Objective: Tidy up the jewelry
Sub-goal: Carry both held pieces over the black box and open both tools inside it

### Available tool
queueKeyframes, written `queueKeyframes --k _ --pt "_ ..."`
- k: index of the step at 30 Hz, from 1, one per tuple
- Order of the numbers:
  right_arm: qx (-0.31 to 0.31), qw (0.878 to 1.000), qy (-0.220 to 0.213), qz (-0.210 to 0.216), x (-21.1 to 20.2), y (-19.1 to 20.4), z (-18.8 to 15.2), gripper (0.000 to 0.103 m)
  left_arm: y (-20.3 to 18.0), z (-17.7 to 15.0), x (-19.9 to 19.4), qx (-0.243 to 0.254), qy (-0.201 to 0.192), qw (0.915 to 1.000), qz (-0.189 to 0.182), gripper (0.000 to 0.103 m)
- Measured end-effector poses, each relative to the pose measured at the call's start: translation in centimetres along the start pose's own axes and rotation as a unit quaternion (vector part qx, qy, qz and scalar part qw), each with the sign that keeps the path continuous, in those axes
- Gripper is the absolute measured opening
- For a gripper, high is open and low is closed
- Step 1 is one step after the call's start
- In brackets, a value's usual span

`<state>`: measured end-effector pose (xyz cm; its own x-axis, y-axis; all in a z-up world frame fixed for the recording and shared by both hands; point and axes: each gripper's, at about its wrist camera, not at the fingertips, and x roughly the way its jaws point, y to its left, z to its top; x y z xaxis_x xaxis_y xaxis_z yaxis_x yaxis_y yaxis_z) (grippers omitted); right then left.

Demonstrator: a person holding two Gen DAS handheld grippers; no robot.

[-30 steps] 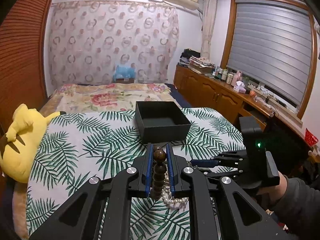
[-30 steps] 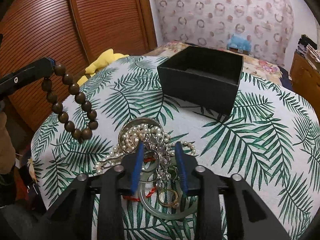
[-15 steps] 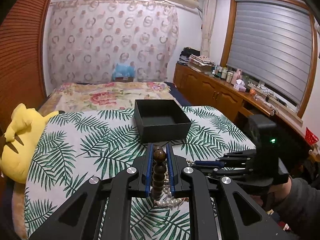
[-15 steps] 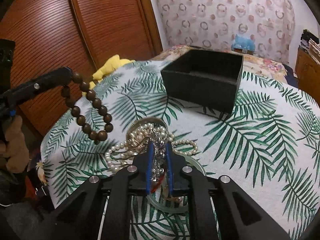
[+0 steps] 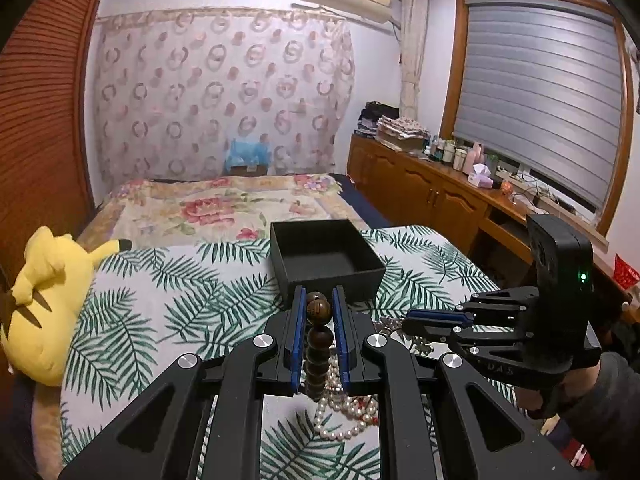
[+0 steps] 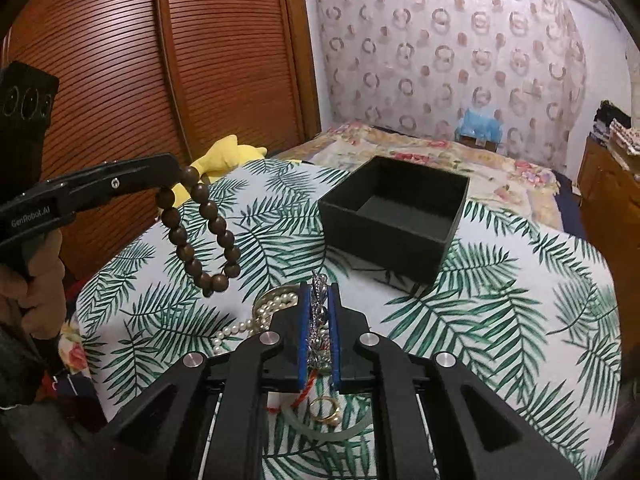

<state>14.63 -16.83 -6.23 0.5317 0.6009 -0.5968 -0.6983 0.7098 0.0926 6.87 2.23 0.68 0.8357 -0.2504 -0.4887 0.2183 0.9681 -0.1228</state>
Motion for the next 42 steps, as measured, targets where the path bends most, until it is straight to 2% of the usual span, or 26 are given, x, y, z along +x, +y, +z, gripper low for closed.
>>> queueKeyframes --k 13,27,33,36,42 --pt "-0.024 0.999 -0.027 -0.035 -0.6 -1.4 3.6 0.01 0.0 2.8 1.2 0.016 -0.011 0.9998 0.003 0.012" --pt "0.017 0.994 -0.058 -0.091 2.9 -7.8 9.6 0.01 0.0 7.4 3.9 0.034 -0.023 0.9991 0.015 0.012" --pt "0.031 0.995 -0.037 -0.091 6.4 -8.7 9.3 0.01 -0.2 9.0 6.2 0.038 -0.015 0.9989 0.023 0.012" --pt "0.04 0.996 -0.017 -0.075 8.4 -9.0 8.7 0.011 -0.3 9.6 7.6 0.04 -0.006 0.9988 0.025 0.012" --pt "0.041 0.997 -0.012 -0.065 8.7 -8.8 7.3 0.018 -0.8 10.4 9.6 0.05 0.008 0.9983 0.028 0.012"
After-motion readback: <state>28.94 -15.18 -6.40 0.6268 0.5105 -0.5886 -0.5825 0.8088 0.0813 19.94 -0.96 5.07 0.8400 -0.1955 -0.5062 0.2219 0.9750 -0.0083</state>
